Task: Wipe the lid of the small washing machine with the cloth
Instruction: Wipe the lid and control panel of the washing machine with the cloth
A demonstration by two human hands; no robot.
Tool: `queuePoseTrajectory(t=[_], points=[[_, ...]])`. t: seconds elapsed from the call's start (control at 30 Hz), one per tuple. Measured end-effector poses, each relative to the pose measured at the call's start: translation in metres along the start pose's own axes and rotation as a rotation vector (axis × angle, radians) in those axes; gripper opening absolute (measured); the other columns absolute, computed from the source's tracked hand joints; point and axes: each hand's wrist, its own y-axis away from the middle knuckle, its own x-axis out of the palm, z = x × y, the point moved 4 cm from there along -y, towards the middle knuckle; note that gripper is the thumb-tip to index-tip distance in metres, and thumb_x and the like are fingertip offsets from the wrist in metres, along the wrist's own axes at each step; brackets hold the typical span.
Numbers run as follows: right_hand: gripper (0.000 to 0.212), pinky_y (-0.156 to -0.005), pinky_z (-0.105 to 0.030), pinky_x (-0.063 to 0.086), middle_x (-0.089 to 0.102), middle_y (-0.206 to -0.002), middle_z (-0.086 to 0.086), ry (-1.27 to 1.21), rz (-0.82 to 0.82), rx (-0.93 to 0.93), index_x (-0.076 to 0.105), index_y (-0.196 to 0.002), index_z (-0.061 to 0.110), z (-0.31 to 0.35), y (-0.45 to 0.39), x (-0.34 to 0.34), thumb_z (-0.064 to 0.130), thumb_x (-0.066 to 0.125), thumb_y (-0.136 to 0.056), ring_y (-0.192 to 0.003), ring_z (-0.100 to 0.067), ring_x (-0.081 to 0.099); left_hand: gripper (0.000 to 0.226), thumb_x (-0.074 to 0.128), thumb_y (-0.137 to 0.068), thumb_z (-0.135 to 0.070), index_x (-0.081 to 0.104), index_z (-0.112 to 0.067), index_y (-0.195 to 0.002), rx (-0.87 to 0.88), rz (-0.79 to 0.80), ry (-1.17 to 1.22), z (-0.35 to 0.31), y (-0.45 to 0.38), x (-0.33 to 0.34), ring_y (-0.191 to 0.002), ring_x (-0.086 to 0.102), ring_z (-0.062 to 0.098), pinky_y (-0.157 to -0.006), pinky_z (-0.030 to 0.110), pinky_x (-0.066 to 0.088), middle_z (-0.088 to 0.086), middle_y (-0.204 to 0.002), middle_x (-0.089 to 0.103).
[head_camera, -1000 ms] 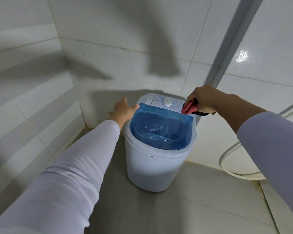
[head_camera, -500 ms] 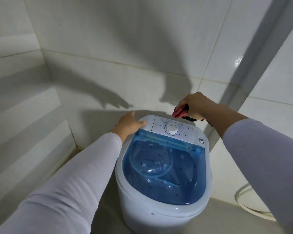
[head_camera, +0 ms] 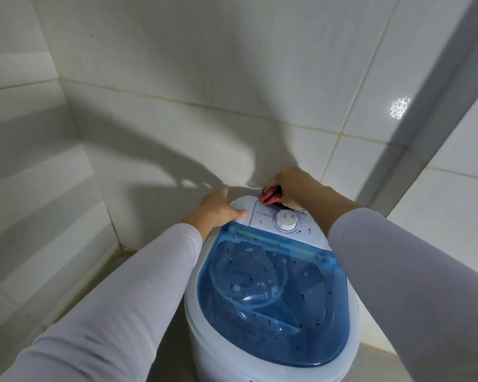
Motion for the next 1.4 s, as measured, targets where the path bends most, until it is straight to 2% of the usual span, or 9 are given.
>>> queuePoseTrajectory(t=[0.13, 0.33, 0.43, 0.53, 0.67, 0.87, 1.0, 1.27, 1.4], points=[[0.025, -0.055, 0.000, 0.037, 0.073, -0.110, 0.002, 0.000, 0.041, 0.034, 0.072, -0.110, 0.009, -0.002, -0.009, 0.011, 0.004, 0.060, -0.088, -0.093, -0.006, 0.062, 0.099, 0.073, -0.078, -0.044, 0.016, -0.011, -0.152, 0.010, 0.000, 0.004, 0.001, 0.002, 0.001, -0.139, 0.038, 0.027, -0.113, 0.038, 0.034, 0.008, -0.153, 0.037], [0.033, -0.088, -0.018, 0.051, 0.075, -0.106, 0.005, 0.032, 0.073, 0.027, 0.074, -0.107, 0.014, 0.002, -0.015, 0.022, -0.001, 0.057, -0.083, -0.103, -0.007, 0.066, 0.096, 0.070, -0.080, -0.045, 0.016, -0.011, -0.152, 0.020, -0.009, -0.012, 0.002, 0.002, 0.002, -0.137, 0.040, 0.026, -0.112, 0.037, 0.035, 0.006, -0.150, 0.042], [0.037, -0.065, 0.003, 0.041, 0.073, -0.111, 0.002, 0.025, 0.116, -0.017, 0.071, -0.114, 0.013, 0.004, -0.012, 0.023, -0.005, 0.057, -0.085, -0.105, -0.008, 0.066, 0.095, 0.070, -0.081, -0.044, 0.017, -0.010, -0.152, 0.021, -0.014, -0.011, 0.002, 0.003, 0.002, -0.135, 0.043, 0.026, -0.110, 0.036, 0.037, 0.006, -0.149, 0.044], [0.033, -0.047, 0.004, 0.039, 0.069, -0.117, -0.017, 0.066, 0.120, -0.103, 0.065, -0.117, -0.005, 0.005, -0.012, 0.022, -0.011, 0.050, -0.089, -0.086, -0.010, 0.071, 0.094, 0.069, -0.081, -0.044, 0.016, -0.010, -0.152, 0.019, -0.011, 0.003, 0.003, 0.002, 0.003, -0.135, 0.043, 0.026, -0.109, 0.034, 0.037, 0.006, -0.148, 0.044], [0.041, -0.081, -0.010, 0.051, 0.071, -0.111, -0.008, 0.058, 0.171, -0.204, 0.068, -0.116, 0.002, 0.007, -0.009, 0.024, -0.015, 0.049, -0.084, -0.084, -0.006, 0.065, 0.094, 0.069, -0.082, -0.044, 0.016, -0.011, -0.152, 0.005, -0.012, 0.002, 0.003, 0.001, 0.003, -0.136, 0.042, 0.026, -0.109, 0.034, 0.037, 0.007, -0.149, 0.044], [0.040, -0.062, 0.012, 0.031, 0.060, -0.090, 0.009, 0.160, 0.255, -0.320, 0.073, -0.109, 0.012, 0.016, 0.005, 0.023, -0.012, 0.056, -0.082, -0.073, 0.003, 0.048, 0.094, 0.069, -0.082, -0.043, 0.017, -0.010, -0.152, -0.003, -0.019, -0.004, 0.002, 0.001, 0.004, -0.135, 0.044, 0.026, -0.110, 0.035, 0.038, 0.007, -0.148, 0.045], [0.029, -0.069, -0.004, 0.035, 0.068, -0.111, -0.004, 0.210, 0.222, -0.319, 0.077, -0.098, 0.013, 0.014, 0.005, 0.018, -0.006, 0.060, -0.082, -0.101, -0.017, 0.057, 0.094, 0.068, -0.082, -0.046, 0.016, -0.011, -0.152, 0.003, -0.010, -0.029, 0.002, 0.002, 0.005, -0.136, 0.043, 0.026, -0.110, 0.035, 0.037, 0.006, -0.150, 0.043], [0.031, -0.092, -0.025, 0.048, 0.069, -0.111, -0.001, 0.210, 0.171, -0.207, 0.075, -0.100, 0.019, -0.001, -0.004, 0.014, -0.002, 0.060, -0.083, -0.104, -0.019, 0.062, 0.096, 0.068, -0.080, -0.048, 0.014, -0.015, -0.153, -0.001, -0.010, -0.030, 0.005, 0.001, 0.004, -0.138, 0.040, 0.026, -0.113, 0.043, 0.034, 0.003, -0.151, 0.041], [0.021, -0.082, -0.013, 0.046, 0.073, -0.105, -0.001, 0.113, 0.162, -0.131, 0.075, -0.102, 0.014, -0.011, -0.002, 0.012, 0.009, 0.066, -0.084, -0.099, -0.013, 0.065, 0.095, 0.068, -0.080, -0.047, 0.015, -0.016, -0.153, -0.004, -0.014, -0.015, 0.005, 0.002, 0.004, -0.138, 0.039, 0.026, -0.113, 0.045, 0.034, 0.001, -0.151, 0.042]])
